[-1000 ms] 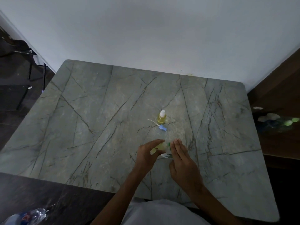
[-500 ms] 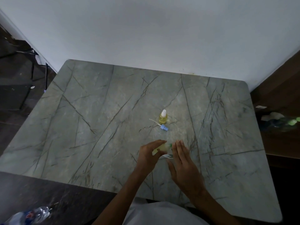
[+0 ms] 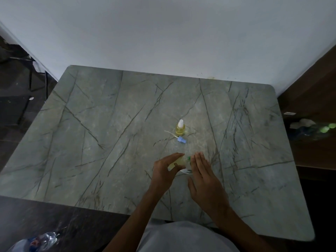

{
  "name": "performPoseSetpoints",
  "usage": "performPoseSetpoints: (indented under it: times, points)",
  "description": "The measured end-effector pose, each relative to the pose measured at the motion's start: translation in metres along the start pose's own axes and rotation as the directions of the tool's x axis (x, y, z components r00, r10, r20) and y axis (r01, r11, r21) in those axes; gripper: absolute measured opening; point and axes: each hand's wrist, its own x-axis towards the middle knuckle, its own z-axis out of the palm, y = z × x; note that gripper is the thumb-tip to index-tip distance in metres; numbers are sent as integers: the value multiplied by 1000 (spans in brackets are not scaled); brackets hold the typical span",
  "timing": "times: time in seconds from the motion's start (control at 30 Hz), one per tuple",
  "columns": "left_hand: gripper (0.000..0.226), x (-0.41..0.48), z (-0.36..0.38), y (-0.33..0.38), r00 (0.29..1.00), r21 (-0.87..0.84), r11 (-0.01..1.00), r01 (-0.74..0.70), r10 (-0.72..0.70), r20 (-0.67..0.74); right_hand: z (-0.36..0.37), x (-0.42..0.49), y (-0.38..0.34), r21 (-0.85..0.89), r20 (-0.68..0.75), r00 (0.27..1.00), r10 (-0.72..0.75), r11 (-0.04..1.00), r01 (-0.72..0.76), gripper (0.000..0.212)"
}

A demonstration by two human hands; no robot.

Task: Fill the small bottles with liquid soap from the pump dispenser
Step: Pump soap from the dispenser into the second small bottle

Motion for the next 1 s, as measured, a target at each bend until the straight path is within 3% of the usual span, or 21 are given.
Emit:
performPoseSetpoints:
  times: [1.0]
  points:
    - [40, 2, 2, 2, 1000, -19, 999, -30, 30, -8, -5, 3, 2, 27, 19, 1000, 2, 1000, -2, 56]
